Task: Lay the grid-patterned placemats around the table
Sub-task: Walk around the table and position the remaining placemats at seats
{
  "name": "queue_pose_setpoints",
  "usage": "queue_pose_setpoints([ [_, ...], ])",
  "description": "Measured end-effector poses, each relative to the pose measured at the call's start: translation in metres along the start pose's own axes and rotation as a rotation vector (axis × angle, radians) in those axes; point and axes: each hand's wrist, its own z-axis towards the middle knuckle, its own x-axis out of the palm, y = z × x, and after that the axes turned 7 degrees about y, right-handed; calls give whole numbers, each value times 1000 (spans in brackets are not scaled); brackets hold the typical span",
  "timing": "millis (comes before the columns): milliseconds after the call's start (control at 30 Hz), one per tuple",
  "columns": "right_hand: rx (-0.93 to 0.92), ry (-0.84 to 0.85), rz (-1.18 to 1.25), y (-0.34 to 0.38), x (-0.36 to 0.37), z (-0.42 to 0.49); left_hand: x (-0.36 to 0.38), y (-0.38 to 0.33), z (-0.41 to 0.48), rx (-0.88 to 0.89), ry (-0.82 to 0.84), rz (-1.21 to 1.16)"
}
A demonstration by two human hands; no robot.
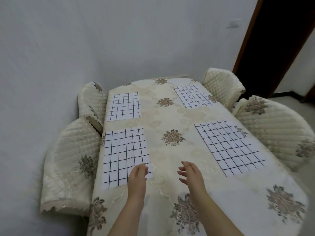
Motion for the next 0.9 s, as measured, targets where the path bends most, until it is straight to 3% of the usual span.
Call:
queue_pose_setpoints([
  [267, -9, 50, 4, 7, -41, 8, 48, 15, -15, 13, -27, 19],
  [633, 25, 108, -50, 34, -188, 45, 194, 49, -50, -1, -96, -40],
  [900, 34, 113, -57, 49, -246, 53, 253, 52, -66, -9, -100, -42],
])
